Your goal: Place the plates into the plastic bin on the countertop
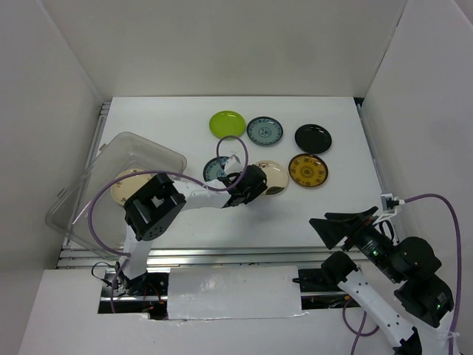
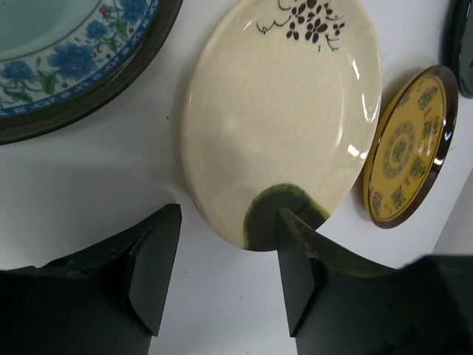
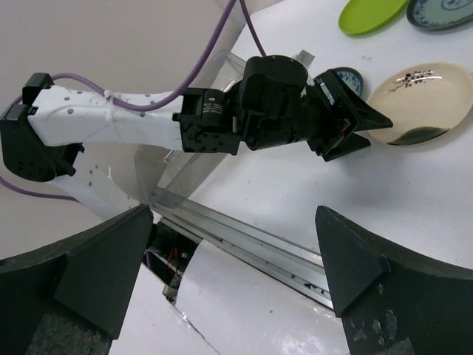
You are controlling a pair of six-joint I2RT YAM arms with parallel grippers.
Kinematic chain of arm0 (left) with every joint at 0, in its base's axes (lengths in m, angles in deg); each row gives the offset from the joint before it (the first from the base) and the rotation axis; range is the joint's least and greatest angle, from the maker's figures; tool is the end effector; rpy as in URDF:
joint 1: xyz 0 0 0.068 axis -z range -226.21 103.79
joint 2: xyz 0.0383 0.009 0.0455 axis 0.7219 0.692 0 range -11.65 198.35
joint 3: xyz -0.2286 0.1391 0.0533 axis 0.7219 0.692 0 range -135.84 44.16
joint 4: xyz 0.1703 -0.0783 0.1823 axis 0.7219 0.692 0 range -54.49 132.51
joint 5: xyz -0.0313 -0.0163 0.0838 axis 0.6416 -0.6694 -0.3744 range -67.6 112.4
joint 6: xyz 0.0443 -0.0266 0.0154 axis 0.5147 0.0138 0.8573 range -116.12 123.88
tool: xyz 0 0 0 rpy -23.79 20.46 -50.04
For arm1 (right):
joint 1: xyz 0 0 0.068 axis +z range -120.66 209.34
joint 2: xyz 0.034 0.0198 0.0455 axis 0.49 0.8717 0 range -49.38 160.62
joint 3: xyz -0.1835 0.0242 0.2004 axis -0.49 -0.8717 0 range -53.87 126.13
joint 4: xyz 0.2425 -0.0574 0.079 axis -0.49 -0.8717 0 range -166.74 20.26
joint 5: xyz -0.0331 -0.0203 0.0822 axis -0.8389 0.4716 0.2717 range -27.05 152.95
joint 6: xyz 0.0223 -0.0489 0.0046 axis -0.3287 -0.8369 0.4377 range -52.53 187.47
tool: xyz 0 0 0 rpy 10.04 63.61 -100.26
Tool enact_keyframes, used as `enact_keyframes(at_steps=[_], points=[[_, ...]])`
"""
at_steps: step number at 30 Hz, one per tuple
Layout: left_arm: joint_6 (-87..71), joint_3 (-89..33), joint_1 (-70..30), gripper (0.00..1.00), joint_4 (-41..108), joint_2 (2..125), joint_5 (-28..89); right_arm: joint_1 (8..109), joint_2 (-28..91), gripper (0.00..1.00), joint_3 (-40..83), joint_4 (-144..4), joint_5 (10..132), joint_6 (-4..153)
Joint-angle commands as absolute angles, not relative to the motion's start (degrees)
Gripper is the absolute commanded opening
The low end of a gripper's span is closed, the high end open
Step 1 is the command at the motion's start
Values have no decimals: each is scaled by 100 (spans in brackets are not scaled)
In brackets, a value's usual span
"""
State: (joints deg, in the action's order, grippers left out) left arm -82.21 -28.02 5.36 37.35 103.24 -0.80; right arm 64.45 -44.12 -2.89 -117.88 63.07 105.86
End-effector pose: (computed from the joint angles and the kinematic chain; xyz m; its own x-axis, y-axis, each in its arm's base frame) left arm 0.2770 -0.3266 0.1561 -0.5739 -0.7519 -0.3244 -0.3979 0.6023 -0.6920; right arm -0.0044 -0.0030 0.3504 -0.3853 0.4883 -0.7830 -0.4307 0.6552 0.6206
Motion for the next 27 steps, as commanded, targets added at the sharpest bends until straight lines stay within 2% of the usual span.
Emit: enact_keyframes(at_steps=[1,6,7,10,11,13,14,16,22,27], points=[[-8313,-2853,503,66,4279,10664,-317,6494,-4525,100,-35,-11984,6154,10482],[-8296,-2941,485,55,4377,10735,-361,6511,-4525,100,44,-12045,6119,10473],[-8313,-2897,485,46,4360,10735,-361,6502,-4516,100,44,-12045,6119,10465],[-8313,-2844,485,31,4324,10691,-353,6494,-4516,100,88,-12063,6128,10465],[-8322,-2835,485,23,4316,10691,-370,6511,-4499,100,115,-12080,6128,10464],[-8313,-2809,476,18,4315,10647,-379,6502,-4499,100,124,-12098,6119,10464],[-8313,-2800,476,8,4333,10621,-396,6511,-4490,100,132,-12098,6111,10464],[-8287,-2826,459,0,4438,10534,-423,6511,-4490,100,167,-12133,6110,10447],[-7507,-2756,731,0,4421,9333,-852,6511,-4446,100,255,-12203,6023,10394],[-6996,-2931,688,0,5325,8092,-1381,6520,-4393,100,326,-12256,5979,10341]])
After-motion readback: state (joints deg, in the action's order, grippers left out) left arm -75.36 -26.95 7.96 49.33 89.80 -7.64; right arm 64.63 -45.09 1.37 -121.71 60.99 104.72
